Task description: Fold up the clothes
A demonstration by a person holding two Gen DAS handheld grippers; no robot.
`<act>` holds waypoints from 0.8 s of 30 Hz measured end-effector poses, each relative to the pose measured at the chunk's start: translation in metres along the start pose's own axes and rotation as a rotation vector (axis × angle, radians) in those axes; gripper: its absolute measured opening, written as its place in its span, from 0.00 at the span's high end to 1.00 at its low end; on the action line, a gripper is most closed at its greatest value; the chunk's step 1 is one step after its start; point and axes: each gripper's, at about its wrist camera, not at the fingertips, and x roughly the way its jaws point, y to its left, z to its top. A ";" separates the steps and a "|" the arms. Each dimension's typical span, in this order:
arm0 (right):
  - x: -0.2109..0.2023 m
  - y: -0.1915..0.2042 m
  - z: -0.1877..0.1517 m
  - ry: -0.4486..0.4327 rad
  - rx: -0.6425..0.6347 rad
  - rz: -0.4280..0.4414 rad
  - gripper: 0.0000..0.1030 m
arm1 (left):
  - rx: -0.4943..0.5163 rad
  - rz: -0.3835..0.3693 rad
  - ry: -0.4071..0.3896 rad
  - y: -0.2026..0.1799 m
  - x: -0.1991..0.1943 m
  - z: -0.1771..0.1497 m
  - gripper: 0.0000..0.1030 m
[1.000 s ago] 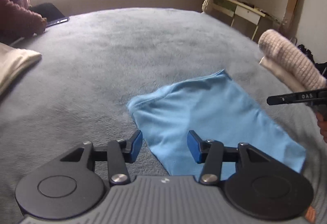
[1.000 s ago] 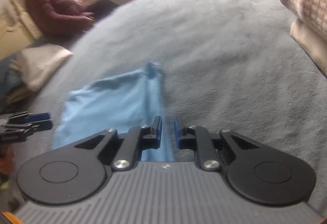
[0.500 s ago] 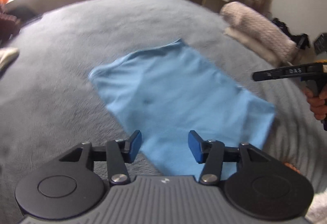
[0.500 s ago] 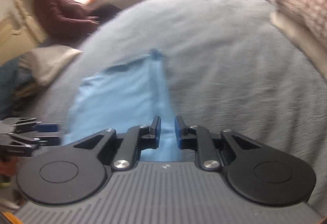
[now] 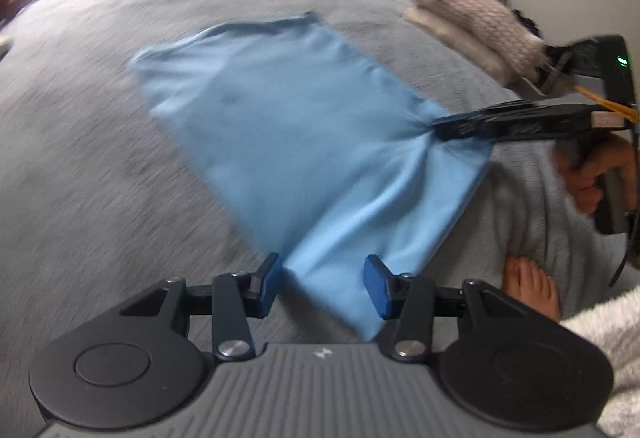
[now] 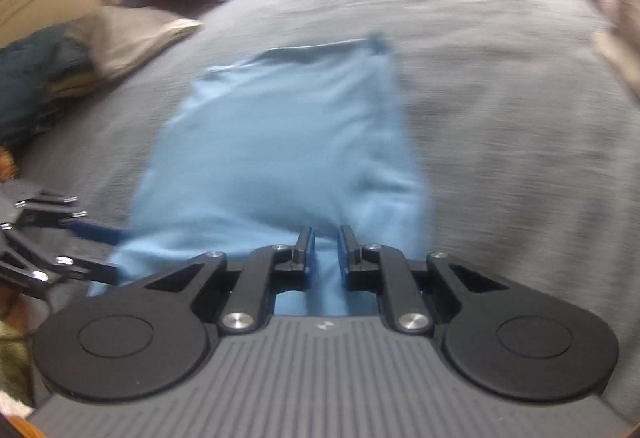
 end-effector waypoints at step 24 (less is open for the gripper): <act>-0.028 0.044 -0.031 0.118 -0.083 0.181 0.85 | 0.203 0.007 -0.003 -0.048 0.001 -0.010 0.47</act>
